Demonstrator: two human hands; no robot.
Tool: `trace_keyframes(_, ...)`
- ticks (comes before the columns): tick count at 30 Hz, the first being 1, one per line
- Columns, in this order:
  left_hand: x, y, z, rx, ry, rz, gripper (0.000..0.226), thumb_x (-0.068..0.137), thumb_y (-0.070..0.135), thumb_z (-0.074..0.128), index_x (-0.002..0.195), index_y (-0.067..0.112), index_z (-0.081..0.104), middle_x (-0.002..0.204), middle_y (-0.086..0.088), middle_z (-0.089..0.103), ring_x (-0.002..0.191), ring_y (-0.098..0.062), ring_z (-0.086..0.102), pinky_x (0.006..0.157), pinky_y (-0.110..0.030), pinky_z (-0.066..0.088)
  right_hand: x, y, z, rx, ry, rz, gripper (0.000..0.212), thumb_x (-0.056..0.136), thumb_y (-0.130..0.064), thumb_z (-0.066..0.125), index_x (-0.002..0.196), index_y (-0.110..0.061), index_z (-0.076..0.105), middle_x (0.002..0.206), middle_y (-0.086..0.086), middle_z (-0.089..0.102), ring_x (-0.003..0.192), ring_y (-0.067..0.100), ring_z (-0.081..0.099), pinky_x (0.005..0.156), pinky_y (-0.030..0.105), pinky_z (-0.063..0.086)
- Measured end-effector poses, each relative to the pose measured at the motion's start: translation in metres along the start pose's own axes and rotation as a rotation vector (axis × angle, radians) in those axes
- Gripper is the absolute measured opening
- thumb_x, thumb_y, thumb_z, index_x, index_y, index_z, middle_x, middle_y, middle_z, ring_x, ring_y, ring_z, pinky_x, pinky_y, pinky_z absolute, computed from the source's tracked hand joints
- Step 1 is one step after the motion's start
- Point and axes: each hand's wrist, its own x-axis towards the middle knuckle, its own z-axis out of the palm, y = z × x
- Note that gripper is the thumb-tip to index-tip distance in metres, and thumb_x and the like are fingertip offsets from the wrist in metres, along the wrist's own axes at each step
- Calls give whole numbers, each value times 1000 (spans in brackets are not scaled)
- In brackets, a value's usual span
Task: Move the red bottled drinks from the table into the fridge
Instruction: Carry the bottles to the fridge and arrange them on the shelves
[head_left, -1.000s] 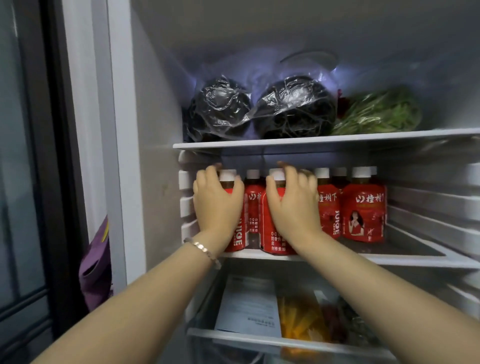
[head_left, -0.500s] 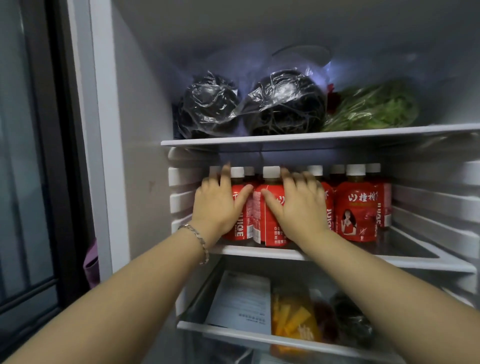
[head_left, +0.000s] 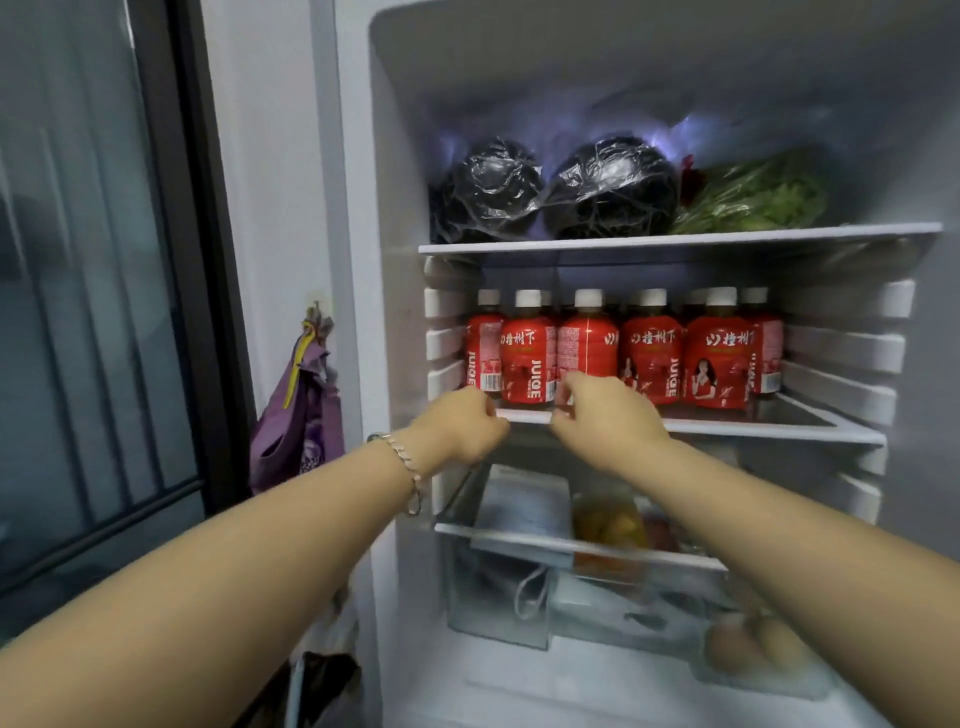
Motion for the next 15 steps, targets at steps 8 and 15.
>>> trace_keyframes(8,-109,-78,-10,-24,-278,-407,25,93,19,48,70,10,52,64,-3,58,46,-13,55,38,-15,40,-55,-96,44,-3,-752,-324,21,87,-25,57,100,-11,66,86,2,69,69,17,63,70,28,51)
trace_keyframes(15,-247,-133,-41,37,-44,-788,26,88,16,47,64,7,53,59,-6,59,48,-18,58,42,-22,45,-111,-206,75,73,-860,-741,17,90,-22,55,97,-10,65,88,5,69,65,15,64,64,27,52)
